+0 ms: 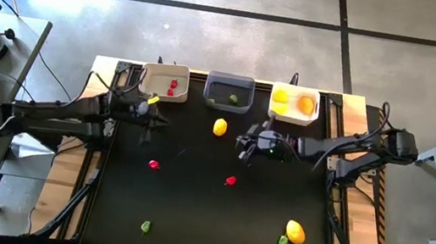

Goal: Sort produce into baskets
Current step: Put the red bell pepper into the gray bin

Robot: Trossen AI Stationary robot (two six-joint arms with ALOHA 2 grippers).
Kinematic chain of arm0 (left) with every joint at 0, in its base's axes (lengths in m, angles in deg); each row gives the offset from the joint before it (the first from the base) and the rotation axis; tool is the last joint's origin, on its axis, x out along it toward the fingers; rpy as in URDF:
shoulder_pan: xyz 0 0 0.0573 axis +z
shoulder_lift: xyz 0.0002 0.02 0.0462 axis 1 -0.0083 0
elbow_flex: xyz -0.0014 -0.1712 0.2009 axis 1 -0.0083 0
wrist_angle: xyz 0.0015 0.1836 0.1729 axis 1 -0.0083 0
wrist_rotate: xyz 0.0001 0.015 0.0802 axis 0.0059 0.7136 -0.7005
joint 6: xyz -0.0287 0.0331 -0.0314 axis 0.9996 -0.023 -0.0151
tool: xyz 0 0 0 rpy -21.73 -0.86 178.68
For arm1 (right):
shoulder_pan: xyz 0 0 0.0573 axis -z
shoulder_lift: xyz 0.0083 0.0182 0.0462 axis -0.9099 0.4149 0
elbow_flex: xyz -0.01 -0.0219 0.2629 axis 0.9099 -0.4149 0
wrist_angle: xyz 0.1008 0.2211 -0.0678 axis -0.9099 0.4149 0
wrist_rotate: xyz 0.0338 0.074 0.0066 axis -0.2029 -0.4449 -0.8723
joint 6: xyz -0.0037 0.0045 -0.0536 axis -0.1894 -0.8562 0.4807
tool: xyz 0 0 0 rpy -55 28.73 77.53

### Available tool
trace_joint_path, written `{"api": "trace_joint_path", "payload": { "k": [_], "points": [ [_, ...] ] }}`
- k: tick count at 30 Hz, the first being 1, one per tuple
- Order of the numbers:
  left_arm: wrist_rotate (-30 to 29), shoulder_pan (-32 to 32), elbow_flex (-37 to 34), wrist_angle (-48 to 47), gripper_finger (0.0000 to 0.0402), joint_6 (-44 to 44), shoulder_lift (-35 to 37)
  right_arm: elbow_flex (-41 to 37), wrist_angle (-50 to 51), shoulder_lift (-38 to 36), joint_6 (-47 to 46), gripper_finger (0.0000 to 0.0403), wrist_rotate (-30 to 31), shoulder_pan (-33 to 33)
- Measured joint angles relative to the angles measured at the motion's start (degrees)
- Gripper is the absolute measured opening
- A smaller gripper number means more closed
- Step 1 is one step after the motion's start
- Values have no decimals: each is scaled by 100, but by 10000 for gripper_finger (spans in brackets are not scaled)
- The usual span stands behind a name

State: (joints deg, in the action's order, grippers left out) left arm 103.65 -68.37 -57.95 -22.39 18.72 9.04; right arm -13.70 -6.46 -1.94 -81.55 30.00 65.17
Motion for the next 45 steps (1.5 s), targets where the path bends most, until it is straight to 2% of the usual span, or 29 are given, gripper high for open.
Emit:
{"api": "trace_joint_path", "payload": {
  "k": [6, 12, 17, 21, 27, 30, 33, 36, 45],
  "points": [
    [-145, -897, 689, -962, 1, 826, -221, -59, -91, 0, 267, 2, 4, -147],
    [-444, -1905, 1202, -1643, 2, 895, -760, -58, -109, 0, 427, 2, 9, -305],
    [-770, -2408, 1463, -2208, 27, 844, -1382, -58, -111, 0, 427, 2, 9, -414],
    [-844, -2613, 1707, -2894, 66, 476, -1941, -58, -111, 0, 425, 2, 9, -435],
    [-844, -2780, 1913, -3553, 140, 445, -2701, -58, -101, 0, 377, 2, 9, -433],
    [-864, -2859, 1916, -3704, 173, 429, -3025, -58, -100, 0, 374, 2, 9, -433],
    [-1128, -2941, 1916, -3697, 198, 282, -3271, -60, -100, 0, 370, 2, 9, -433],
    [-1374, -3001, 1916, -3694, 211, 148, -3416, -58, -86, 0, 368, 2, 9, -433],
    [-1365, -3162, 1916, -3692, 213, -36, -3882, -59, -39, 2, 366, 2, 9, -434]
  ]
}}
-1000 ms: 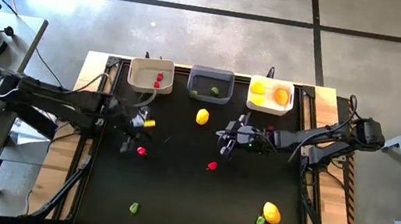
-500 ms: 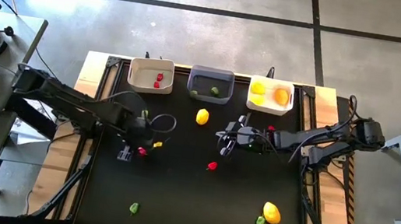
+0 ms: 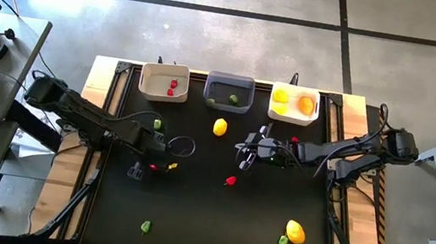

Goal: Sort produce into baskets
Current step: Put the red bell pepper into the gray bin

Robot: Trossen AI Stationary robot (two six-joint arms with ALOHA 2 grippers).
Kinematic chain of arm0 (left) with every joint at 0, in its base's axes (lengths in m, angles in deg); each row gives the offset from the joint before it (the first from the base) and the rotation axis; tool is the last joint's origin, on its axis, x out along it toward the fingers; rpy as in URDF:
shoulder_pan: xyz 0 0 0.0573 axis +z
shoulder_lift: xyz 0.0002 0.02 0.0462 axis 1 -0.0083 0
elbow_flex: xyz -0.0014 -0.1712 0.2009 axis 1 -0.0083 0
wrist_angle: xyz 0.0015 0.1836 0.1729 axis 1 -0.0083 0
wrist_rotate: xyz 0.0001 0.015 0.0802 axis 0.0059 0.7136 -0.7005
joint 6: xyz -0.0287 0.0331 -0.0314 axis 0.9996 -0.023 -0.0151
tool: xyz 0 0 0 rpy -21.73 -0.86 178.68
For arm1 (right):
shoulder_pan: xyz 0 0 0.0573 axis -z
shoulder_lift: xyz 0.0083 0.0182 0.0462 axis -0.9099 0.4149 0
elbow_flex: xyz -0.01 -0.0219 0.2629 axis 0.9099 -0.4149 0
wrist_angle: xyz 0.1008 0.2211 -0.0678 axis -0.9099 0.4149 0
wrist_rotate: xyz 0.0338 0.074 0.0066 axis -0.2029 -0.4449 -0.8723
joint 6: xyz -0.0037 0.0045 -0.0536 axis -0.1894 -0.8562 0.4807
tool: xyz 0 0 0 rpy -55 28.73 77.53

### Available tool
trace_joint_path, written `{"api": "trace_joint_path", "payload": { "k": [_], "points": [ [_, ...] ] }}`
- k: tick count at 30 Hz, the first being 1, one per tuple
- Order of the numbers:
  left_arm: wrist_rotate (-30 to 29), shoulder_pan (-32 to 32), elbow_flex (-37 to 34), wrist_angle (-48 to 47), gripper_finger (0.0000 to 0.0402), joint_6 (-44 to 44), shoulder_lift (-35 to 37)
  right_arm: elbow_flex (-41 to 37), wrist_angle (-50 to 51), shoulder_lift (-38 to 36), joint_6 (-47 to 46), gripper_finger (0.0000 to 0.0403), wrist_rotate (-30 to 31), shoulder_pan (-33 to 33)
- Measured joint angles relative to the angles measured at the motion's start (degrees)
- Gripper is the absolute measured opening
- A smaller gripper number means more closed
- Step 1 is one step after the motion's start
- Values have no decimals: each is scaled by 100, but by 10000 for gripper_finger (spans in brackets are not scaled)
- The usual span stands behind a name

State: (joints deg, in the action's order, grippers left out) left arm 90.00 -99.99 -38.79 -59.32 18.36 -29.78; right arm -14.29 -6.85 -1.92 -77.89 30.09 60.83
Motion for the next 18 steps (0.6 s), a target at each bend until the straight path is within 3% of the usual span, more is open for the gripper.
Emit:
{"api": "trace_joint_path", "payload": {
  "k": [9, 18],
  "points": [
    [88, -140, 0, 24, 201, -75, -481, 1, 27, 2, -2, 2, 0, 1],
    [68, -171, 2, 31, 97, -124, -397, 1, 27, 2, -2, 2, 0, -1]
  ]
}}
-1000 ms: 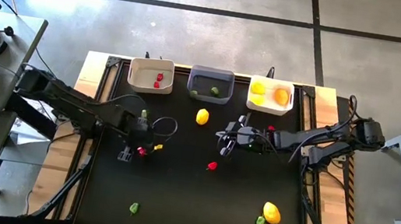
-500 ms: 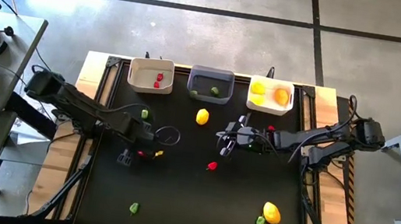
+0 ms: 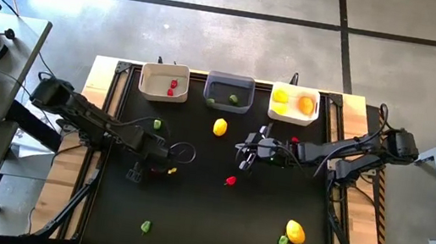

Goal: Sort produce into baskets
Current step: Put the red bell pepper into the gray bin

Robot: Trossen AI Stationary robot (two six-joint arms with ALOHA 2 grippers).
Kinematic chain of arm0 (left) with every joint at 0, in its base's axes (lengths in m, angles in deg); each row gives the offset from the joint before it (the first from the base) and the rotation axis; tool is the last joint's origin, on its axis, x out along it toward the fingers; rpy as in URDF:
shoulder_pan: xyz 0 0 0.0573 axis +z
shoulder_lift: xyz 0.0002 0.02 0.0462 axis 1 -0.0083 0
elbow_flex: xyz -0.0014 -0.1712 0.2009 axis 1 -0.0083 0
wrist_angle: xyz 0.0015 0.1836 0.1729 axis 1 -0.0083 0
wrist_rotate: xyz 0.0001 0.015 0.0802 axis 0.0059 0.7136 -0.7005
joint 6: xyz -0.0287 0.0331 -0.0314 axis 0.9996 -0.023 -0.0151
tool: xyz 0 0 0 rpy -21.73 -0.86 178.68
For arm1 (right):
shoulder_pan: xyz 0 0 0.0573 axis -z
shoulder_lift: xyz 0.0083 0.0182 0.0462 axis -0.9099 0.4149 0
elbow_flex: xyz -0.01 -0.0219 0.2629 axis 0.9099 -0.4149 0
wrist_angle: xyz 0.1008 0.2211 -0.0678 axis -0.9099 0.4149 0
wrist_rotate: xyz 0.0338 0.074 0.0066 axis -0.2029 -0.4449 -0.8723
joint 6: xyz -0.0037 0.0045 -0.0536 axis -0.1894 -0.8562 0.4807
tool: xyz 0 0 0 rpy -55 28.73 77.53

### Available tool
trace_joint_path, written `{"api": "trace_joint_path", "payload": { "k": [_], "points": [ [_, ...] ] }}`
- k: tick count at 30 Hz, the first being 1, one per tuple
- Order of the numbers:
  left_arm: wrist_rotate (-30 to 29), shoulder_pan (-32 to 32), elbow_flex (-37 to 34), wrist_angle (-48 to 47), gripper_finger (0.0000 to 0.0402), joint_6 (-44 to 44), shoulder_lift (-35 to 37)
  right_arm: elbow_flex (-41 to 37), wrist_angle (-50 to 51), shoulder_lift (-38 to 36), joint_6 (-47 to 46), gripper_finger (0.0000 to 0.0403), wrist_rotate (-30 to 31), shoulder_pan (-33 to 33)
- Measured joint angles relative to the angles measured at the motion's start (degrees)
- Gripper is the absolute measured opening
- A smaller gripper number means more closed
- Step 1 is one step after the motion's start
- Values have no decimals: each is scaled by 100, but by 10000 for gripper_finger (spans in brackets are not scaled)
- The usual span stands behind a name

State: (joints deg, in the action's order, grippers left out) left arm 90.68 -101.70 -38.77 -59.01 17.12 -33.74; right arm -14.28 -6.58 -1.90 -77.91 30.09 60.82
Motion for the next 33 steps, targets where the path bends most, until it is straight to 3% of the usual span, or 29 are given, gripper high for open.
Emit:
{"api": "trace_joint_path", "payload": {
  "k": [6, 14, 26, 33],
  "points": [
    [-157, 228, 217, -50, 39, 50, 170, 0, 3, 0, 0, 2, -2, 0],
    [-340, 993, 749, -349, 39, -5, 522, 0, 42, 0, 0, 2, -2, 1],
    [-755, 3703, 1337, -539, 39, -556, 678, 0, 106, 0, -68, 2, -2, 0],
    [-1700, 4844, 1390, -281, 39, -439, 671, -1, 131, 0, -66, 2, -1, 0]
  ]
}}
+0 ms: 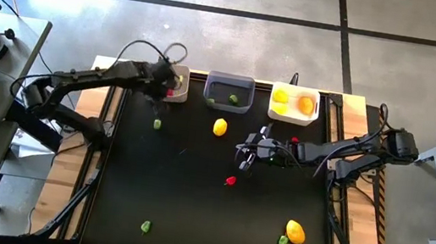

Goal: Sort produce into baskets
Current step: Put the red bell pepper into the gray bin

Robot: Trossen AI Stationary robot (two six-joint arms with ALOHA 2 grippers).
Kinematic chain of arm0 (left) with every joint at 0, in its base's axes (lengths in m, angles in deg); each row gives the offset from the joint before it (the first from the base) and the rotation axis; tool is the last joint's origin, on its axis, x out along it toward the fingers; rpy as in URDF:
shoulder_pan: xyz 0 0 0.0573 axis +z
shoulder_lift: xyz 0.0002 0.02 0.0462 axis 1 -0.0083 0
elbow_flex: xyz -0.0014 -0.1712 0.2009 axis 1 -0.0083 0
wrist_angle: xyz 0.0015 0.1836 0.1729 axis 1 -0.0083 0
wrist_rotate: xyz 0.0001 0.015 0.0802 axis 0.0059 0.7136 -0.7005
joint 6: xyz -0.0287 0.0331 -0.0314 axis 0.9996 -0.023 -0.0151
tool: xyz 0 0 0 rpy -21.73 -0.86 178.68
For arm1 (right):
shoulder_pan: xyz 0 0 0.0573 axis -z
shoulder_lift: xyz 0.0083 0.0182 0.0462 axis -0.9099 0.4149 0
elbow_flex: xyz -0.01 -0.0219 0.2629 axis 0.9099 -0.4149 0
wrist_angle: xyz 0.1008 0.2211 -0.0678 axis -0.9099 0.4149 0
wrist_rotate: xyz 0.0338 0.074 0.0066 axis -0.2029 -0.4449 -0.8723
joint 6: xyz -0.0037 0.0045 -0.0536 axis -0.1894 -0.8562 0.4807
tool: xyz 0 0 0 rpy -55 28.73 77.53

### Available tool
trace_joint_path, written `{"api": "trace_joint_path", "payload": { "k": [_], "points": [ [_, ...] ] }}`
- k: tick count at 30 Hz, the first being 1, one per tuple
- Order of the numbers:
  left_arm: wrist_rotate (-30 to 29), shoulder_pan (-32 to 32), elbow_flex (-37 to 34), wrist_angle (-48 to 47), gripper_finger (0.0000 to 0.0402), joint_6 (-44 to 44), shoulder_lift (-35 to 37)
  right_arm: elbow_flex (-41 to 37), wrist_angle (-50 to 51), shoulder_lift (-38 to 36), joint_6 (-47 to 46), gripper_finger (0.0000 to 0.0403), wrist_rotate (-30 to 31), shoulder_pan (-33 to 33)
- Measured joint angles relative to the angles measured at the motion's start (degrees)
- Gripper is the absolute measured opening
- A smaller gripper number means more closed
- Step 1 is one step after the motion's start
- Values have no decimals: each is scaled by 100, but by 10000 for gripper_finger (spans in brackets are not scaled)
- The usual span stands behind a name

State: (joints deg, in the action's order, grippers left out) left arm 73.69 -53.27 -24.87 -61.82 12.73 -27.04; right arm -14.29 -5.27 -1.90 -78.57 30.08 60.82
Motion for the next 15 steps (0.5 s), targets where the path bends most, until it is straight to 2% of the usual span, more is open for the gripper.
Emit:
{"api": "trace_joint_path", "payload": {
  "k": [7, 15],
  "points": [
    [-60, 672, 7, 467, 39, 74, 0, 1, 0, 0, 2, 2, -1, 0],
    [-52, 1115, 7, 775, 39, 290, -61, -1, 0, 0, 20, 2, -1, 0]
  ]
}}
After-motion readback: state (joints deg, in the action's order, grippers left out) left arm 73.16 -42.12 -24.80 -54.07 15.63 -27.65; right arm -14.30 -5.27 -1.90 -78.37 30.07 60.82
